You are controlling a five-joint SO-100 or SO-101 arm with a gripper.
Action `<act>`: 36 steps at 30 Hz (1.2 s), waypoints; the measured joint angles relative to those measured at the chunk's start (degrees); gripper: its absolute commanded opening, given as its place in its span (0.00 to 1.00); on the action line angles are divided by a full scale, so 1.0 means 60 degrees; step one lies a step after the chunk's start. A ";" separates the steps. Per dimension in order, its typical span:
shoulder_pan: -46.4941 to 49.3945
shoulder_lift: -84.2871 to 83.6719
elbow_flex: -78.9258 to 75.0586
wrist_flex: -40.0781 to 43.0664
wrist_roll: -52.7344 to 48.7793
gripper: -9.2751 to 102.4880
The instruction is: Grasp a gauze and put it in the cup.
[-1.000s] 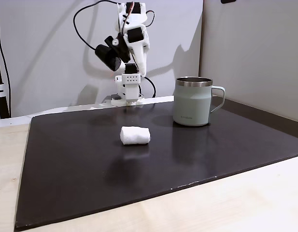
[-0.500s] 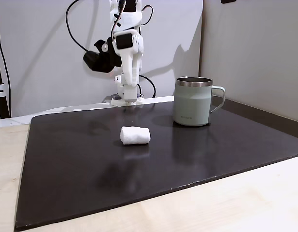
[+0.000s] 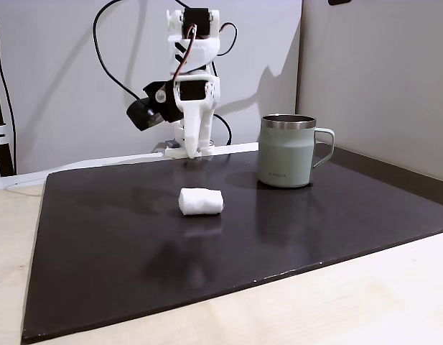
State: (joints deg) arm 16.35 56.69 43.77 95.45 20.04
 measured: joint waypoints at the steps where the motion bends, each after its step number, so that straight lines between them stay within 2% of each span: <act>1: 0.0000 -0.0352 -0.0498 0.0249 -0.0015 0.39; 6: 0.0000 -0.2080 -0.2871 0.0981 -0.0161 0.39; 31: 0.0015 -0.5713 -0.6445 0.1216 -0.0410 0.37; 34: 0.0015 -0.6035 -0.6797 0.1216 -0.0410 0.36; 36: 0.0000 -0.6182 -0.6943 0.1216 -0.0410 0.31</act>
State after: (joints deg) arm 16.35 19.60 2.11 102.74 17.58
